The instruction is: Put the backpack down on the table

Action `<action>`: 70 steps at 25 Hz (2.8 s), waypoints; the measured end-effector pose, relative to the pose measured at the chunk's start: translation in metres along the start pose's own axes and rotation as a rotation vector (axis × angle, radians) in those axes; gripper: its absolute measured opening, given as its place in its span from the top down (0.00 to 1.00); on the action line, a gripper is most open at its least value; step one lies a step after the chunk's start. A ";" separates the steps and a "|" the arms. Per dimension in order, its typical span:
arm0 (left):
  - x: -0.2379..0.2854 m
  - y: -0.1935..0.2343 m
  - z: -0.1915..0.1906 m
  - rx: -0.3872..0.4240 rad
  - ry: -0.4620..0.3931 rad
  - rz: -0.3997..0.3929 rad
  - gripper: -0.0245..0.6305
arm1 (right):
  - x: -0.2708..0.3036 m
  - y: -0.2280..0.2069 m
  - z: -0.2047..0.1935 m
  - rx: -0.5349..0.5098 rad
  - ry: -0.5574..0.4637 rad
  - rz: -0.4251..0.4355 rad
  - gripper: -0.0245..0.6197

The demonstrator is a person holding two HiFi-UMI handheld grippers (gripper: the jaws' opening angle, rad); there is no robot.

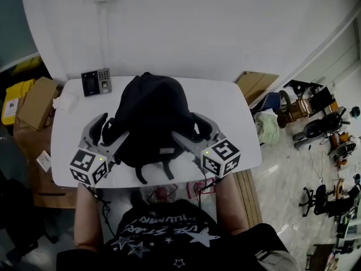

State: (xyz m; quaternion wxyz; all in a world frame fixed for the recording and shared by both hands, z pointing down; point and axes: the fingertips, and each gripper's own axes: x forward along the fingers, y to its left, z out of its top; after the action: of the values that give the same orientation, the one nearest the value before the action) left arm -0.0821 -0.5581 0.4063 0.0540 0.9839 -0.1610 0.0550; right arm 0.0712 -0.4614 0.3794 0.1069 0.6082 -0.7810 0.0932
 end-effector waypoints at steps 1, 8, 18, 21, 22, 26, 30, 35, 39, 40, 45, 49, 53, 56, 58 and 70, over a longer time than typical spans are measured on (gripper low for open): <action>-0.003 -0.001 -0.001 0.000 0.006 0.009 0.45 | -0.004 0.000 0.001 -0.002 -0.009 0.008 0.41; -0.021 -0.019 -0.017 -0.010 0.037 0.054 0.45 | -0.013 0.000 0.002 0.001 -0.066 0.031 0.42; -0.036 -0.057 -0.031 0.007 0.099 0.139 0.45 | -0.041 -0.004 -0.020 0.020 -0.076 0.148 0.43; -0.036 -0.069 -0.033 0.003 0.097 0.178 0.45 | -0.047 -0.002 -0.028 0.001 -0.064 0.188 0.55; -0.036 -0.075 -0.034 -0.003 0.101 0.186 0.45 | -0.050 -0.002 -0.031 -0.007 -0.058 0.200 0.56; -0.039 -0.098 -0.043 -0.006 0.130 0.222 0.45 | -0.065 -0.005 -0.039 -0.016 -0.058 0.240 0.65; -0.044 -0.125 -0.048 -0.013 0.142 0.259 0.45 | -0.083 -0.011 -0.049 0.009 -0.068 0.266 0.70; -0.045 -0.163 -0.050 -0.052 0.132 0.301 0.53 | -0.106 -0.017 -0.060 0.008 -0.062 0.310 0.92; -0.053 -0.199 -0.066 -0.100 0.131 0.351 0.63 | -0.121 -0.014 -0.071 -0.009 -0.047 0.371 0.95; -0.057 -0.207 -0.070 -0.112 0.125 0.367 0.67 | -0.124 -0.011 -0.076 -0.016 -0.039 0.383 0.95; -0.087 -0.242 -0.084 -0.192 0.079 0.482 0.90 | -0.140 0.010 -0.108 -0.080 0.043 0.473 0.96; -0.106 -0.270 -0.091 -0.251 0.079 0.523 0.95 | -0.148 0.027 -0.120 -0.099 0.072 0.545 0.96; -0.126 -0.291 -0.098 -0.263 0.098 0.582 0.95 | -0.155 0.046 -0.125 -0.087 0.079 0.602 0.96; -0.140 -0.301 -0.101 -0.271 0.088 0.622 0.95 | -0.158 0.060 -0.135 -0.084 0.096 0.637 0.96; -0.145 -0.307 -0.108 -0.271 0.104 0.638 0.95 | -0.159 0.067 -0.142 -0.071 0.104 0.649 0.96; -0.205 -0.370 -0.131 -0.293 0.093 0.662 0.95 | -0.199 0.127 -0.155 -0.095 0.141 0.638 0.96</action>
State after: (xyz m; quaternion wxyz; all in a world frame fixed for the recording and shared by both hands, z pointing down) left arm -0.1675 -0.1299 0.4772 0.1811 0.8567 -0.4744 0.0907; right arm 0.0040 -0.2029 0.4699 0.1545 0.3190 -0.9263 0.1275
